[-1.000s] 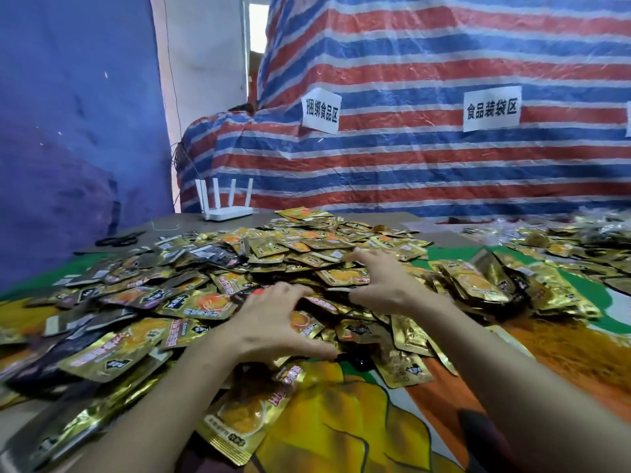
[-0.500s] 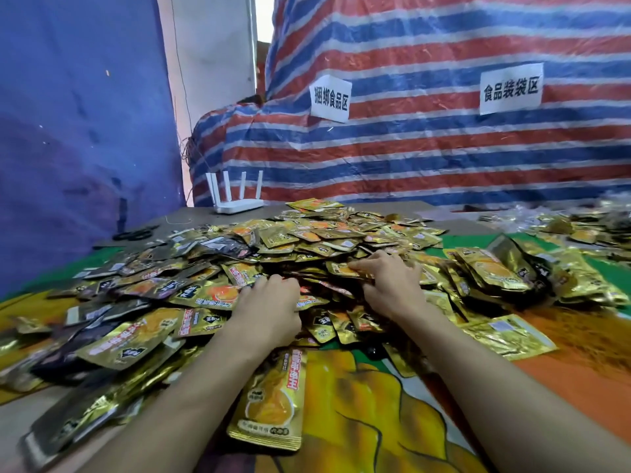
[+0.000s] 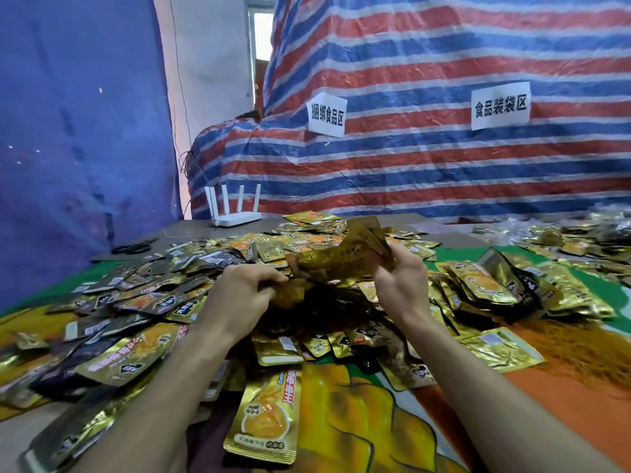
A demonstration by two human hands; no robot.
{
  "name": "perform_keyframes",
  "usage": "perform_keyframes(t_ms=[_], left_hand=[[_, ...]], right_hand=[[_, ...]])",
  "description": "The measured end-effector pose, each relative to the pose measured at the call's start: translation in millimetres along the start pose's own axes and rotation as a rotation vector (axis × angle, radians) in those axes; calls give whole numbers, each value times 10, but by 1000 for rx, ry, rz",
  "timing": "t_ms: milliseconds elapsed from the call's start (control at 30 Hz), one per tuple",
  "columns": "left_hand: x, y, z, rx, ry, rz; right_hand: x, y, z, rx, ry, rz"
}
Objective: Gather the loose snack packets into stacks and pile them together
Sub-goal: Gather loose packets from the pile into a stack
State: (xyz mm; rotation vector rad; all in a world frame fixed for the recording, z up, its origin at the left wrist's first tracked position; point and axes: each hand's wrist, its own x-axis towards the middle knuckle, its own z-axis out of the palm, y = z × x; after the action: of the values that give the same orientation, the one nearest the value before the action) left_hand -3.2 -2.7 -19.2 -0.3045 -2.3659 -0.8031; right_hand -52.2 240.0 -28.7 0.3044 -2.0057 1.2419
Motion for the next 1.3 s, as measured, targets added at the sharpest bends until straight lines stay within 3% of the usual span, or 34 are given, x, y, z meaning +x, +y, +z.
perform_keyframes(t_ms=[167,367,467,633,767,1033,1167,1300], left_hand=[[63,-32,-62,-229,267,12],[56,28,-24,-434,534,-196],[81,16,12,-524,624,-391],[138,-27,68,-853,642,-774],[157,-52,135,-956,622,-930],[155,2,324,-1103,579,-910],[97,98,432,-893,555,-818],[36,197,492,-677,557,-724]], right_hand=[[-28,-43,15,95,24,59],[-59,-123,61,241,168,105],[-73,-181,76,266,207,108],[-120,-270,137,336,110,154],[-179,-328,203,365,30,238],[-301,-431,312,384,-152,316],[-400,-495,450,436,-265,404],[-479,-537,514,430,-235,399]])
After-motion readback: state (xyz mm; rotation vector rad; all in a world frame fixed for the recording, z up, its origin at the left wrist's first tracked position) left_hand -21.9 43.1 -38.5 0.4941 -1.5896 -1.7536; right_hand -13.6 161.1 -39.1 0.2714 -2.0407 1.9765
